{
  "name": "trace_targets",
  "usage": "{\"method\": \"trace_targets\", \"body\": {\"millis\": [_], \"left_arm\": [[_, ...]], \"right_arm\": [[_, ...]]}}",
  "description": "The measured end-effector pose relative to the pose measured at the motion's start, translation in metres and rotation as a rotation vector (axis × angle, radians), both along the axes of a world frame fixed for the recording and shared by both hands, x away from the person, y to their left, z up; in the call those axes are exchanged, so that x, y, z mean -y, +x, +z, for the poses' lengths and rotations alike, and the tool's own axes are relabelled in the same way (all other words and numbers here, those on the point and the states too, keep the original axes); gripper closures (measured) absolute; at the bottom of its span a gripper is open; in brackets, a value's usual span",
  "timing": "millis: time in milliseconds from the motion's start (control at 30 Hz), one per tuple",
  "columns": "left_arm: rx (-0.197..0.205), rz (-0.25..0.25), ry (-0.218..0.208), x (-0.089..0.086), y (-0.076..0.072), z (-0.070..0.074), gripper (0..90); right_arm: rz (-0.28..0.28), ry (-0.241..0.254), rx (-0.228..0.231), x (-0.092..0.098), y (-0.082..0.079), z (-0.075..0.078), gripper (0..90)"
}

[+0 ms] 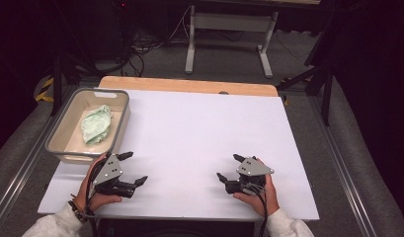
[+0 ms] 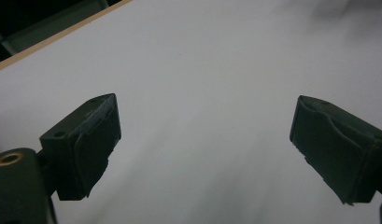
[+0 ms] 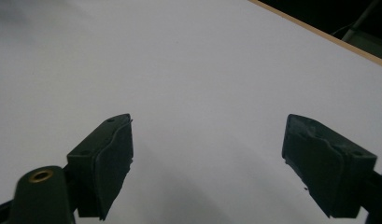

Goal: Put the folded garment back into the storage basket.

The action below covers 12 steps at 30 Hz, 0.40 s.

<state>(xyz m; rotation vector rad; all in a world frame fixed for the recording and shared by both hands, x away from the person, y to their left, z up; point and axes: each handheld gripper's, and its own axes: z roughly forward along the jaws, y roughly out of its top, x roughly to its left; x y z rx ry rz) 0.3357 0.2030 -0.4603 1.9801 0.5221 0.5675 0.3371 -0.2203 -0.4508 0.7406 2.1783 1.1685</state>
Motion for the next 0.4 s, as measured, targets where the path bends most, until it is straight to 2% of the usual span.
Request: {"method": "trace_targets", "body": {"millis": [400], "left_arm": [[-0.014,-0.006,-0.004,0.0007,0.0051,-0.0014,9.6]], "right_arm": [[-0.016,0.006,-0.01,0.0045,0.0025,-0.0015,17.0]]}}
